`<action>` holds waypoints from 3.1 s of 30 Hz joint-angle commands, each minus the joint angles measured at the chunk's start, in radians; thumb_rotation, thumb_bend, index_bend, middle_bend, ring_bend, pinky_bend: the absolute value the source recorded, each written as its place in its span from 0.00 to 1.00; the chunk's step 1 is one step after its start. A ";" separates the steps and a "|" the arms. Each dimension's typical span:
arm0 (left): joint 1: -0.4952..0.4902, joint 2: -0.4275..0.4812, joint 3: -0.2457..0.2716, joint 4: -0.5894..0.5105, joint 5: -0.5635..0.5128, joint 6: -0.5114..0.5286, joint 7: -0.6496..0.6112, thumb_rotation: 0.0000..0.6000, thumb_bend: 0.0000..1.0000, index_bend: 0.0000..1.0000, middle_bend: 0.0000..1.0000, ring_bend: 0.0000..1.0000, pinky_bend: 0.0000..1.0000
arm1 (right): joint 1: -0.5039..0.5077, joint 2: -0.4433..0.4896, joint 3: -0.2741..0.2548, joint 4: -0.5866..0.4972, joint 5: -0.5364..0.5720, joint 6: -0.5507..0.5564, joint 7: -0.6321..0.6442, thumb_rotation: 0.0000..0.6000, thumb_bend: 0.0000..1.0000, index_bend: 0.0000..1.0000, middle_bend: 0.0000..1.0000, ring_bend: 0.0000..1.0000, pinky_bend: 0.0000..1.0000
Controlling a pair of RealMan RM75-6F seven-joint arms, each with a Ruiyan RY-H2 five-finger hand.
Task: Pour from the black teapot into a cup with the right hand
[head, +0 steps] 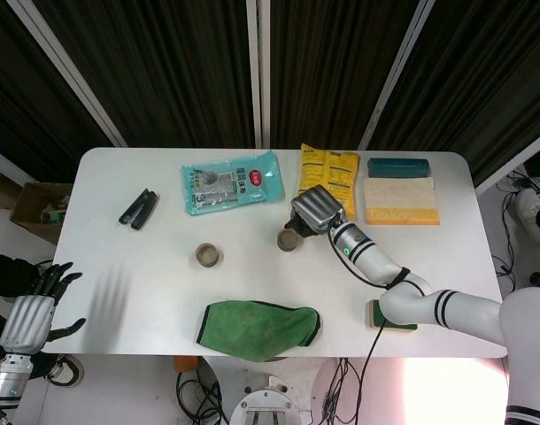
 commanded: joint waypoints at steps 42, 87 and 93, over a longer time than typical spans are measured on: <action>-0.013 0.001 0.006 -0.029 0.004 -0.020 0.038 1.00 0.13 0.21 0.09 0.07 0.23 | -0.392 -0.047 -0.103 0.210 -0.325 0.157 0.517 1.00 0.36 1.00 1.00 0.96 0.55; -0.013 0.009 0.006 -0.045 0.005 -0.016 0.053 1.00 0.13 0.22 0.09 0.07 0.23 | -0.457 -0.073 -0.056 0.217 -0.333 0.242 0.272 0.63 0.00 0.03 0.10 0.02 0.00; -0.006 0.013 0.006 -0.045 0.004 -0.005 0.051 1.00 0.13 0.22 0.09 0.07 0.23 | -0.540 -0.012 -0.056 0.114 -0.382 0.436 0.230 0.63 0.00 0.00 0.00 0.00 0.00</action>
